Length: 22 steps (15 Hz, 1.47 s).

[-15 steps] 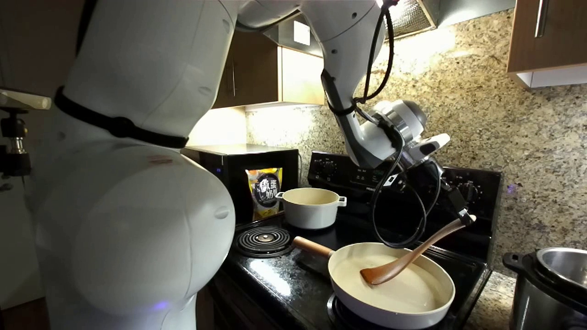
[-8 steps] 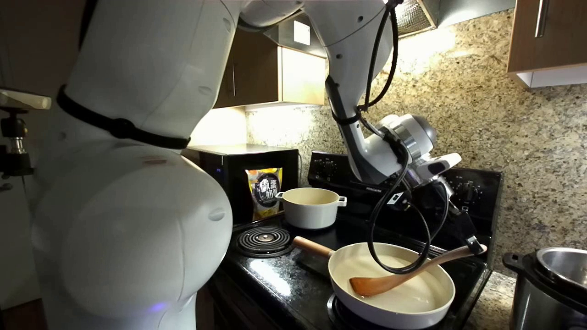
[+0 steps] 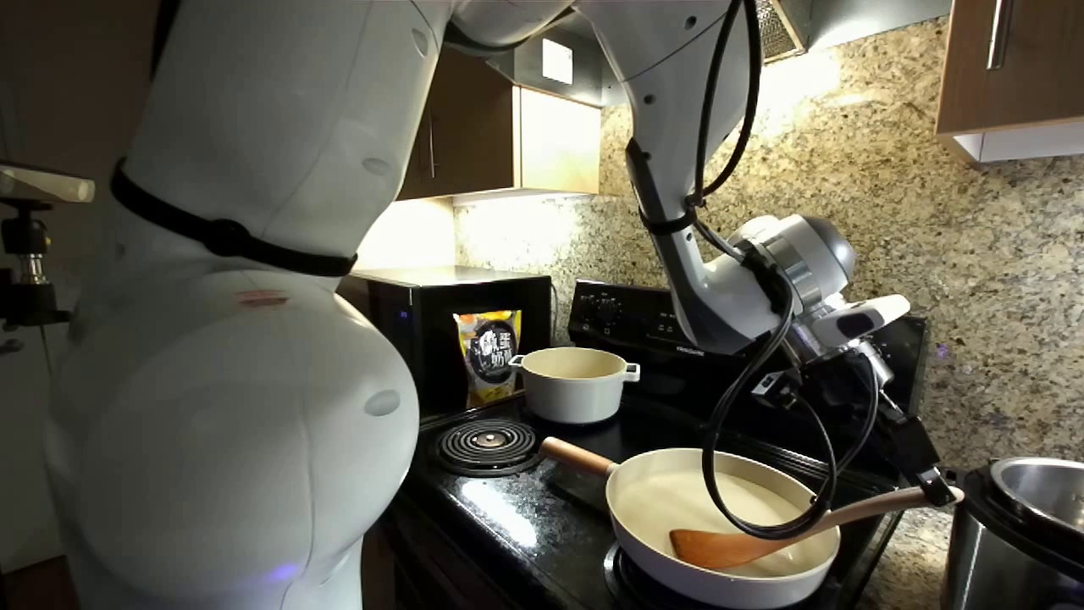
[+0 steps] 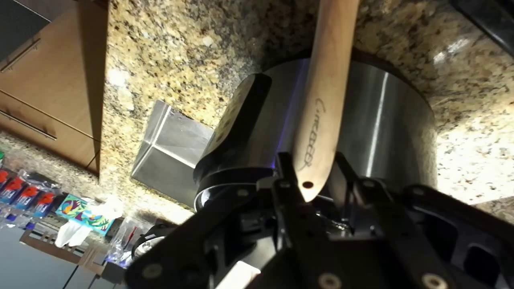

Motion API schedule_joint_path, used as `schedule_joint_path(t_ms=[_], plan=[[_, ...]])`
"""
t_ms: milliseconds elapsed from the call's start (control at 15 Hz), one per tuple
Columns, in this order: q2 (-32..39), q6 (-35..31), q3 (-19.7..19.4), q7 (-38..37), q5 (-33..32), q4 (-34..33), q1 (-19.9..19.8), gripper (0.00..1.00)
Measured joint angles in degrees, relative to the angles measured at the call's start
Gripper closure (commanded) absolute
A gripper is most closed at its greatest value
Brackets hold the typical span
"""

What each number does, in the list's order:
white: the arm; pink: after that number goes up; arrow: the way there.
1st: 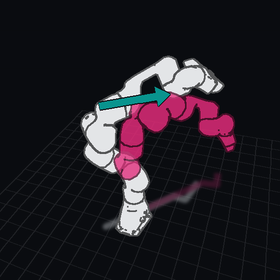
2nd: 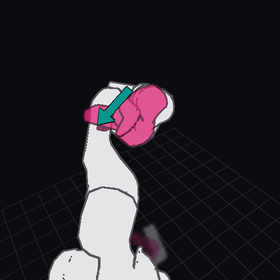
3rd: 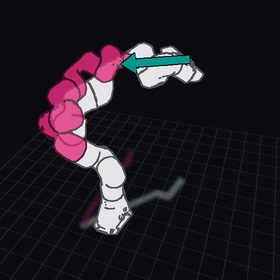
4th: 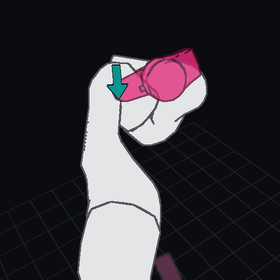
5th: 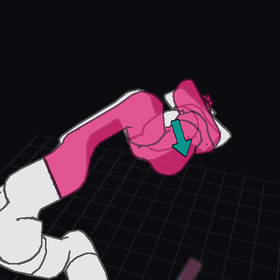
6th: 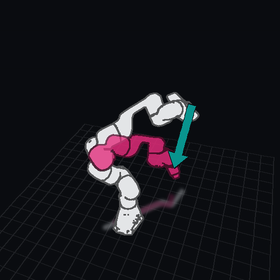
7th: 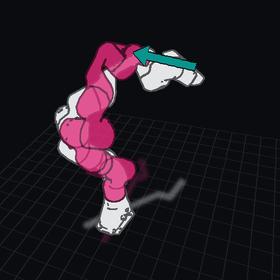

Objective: Stir the pan using the wooden spatula

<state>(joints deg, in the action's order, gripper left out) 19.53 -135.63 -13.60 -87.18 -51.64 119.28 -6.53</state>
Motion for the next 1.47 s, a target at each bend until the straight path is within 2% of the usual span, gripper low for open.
schedule_joint_path(t_ms=[400, 933, 1467], plan=[[-0.13, 0.01, -0.95, 0.00, 0.59, -1.89, -0.99, 0.93], [-0.05, 0.69, -0.17, 0.21, 2.37, -7.65, -0.54, 0.93], [0.06, 3.79, 2.41, 0.28, 1.95, -11.79, 3.45, 0.93]])
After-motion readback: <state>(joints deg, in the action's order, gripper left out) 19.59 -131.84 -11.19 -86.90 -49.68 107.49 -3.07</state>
